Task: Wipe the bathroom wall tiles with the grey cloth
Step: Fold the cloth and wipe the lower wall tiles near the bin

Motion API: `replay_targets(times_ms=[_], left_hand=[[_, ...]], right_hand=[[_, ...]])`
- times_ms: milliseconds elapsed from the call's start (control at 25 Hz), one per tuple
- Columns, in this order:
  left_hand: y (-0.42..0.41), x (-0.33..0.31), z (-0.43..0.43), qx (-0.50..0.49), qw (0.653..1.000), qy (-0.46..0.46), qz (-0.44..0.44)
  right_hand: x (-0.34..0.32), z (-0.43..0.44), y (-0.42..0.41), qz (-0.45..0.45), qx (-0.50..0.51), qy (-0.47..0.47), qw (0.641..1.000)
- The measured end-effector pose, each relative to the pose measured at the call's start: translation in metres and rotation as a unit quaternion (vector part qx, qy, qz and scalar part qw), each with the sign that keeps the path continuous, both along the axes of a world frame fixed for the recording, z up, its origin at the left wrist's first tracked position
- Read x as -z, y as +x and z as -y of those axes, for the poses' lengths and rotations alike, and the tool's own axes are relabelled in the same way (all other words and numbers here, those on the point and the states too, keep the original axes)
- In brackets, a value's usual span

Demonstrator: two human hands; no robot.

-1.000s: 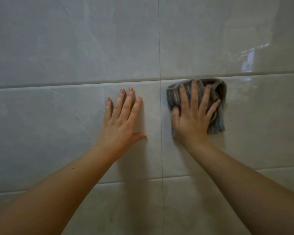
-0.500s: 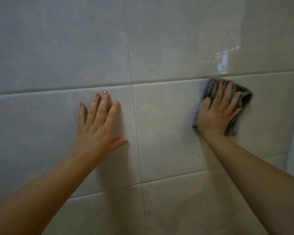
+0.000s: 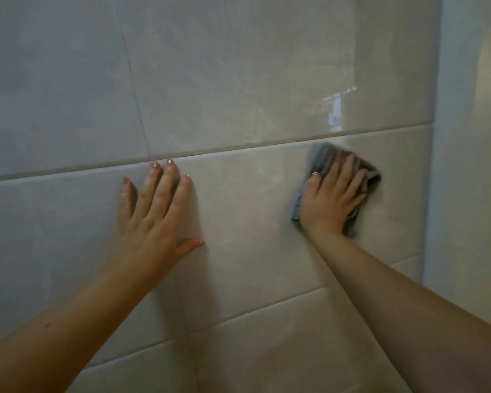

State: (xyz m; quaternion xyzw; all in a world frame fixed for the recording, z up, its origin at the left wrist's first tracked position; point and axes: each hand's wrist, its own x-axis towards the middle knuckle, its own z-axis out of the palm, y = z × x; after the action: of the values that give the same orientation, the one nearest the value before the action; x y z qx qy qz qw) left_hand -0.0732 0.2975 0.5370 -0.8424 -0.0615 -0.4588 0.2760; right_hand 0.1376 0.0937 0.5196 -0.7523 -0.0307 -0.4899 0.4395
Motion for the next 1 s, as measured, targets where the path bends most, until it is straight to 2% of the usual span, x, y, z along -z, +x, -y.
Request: replay_targets(times_ms=[80,120,160,240,320,400,440,560,640,680,800,880,1000], left_hand=[[0.015,-0.001,0.013,0.015,1.0,0.013,-0.006],[0.023,-0.002,0.021,0.021,1.0,0.018,-0.007],[0.031,-0.003,0.026,0.026,0.999,0.024,-0.007],[0.039,-0.003,0.032,0.029,0.999,0.029,0.002],[0.041,0.001,0.033,0.023,0.999,0.032,0.005],[0.042,0.004,0.035,0.014,0.999,0.034,-0.001],[0.045,0.005,0.038,0.012,0.999,0.038,-0.006],[0.061,0.009,0.055,0.025,0.998,0.065,-0.009],[0.072,0.011,0.065,0.034,0.997,0.074,-0.002],[0.075,0.011,0.067,0.038,0.996,0.077,0.001],[0.078,0.013,0.062,0.042,0.995,0.086,0.01],[0.077,0.016,0.061,0.05,0.994,0.092,0.022],[0.076,0.02,0.061,0.052,0.995,0.088,0.014]], right_hand=[[0.017,-0.017,-0.017,0.104,-0.03,-0.15,0.983],[0.016,-0.017,-0.014,0.142,-0.05,-0.205,0.967],[0.006,-0.01,-0.006,0.166,-0.054,-0.22,0.96],[-0.018,0.018,0.025,0.142,-0.012,-0.154,0.978],[-0.028,0.058,0.065,0.042,0.02,-0.039,0.998],[-0.007,0.081,0.08,-0.049,0.001,0.055,0.997],[0.01,0.08,0.074,-0.058,0.002,0.067,0.996],[0.057,0.051,0.049,0.005,0.009,-0.059,0.998],[0.029,0.055,0.055,0.059,-0.019,-0.122,0.991],[0.005,0.066,0.064,0.063,-0.011,-0.116,0.991],[-0.037,0.115,0.108,-0.013,0.005,-0.044,0.999],[-0.023,0.141,0.134,-0.043,-0.008,-0.011,0.999],[0.04,0.148,0.146,-0.059,-0.004,0.01,0.998]])
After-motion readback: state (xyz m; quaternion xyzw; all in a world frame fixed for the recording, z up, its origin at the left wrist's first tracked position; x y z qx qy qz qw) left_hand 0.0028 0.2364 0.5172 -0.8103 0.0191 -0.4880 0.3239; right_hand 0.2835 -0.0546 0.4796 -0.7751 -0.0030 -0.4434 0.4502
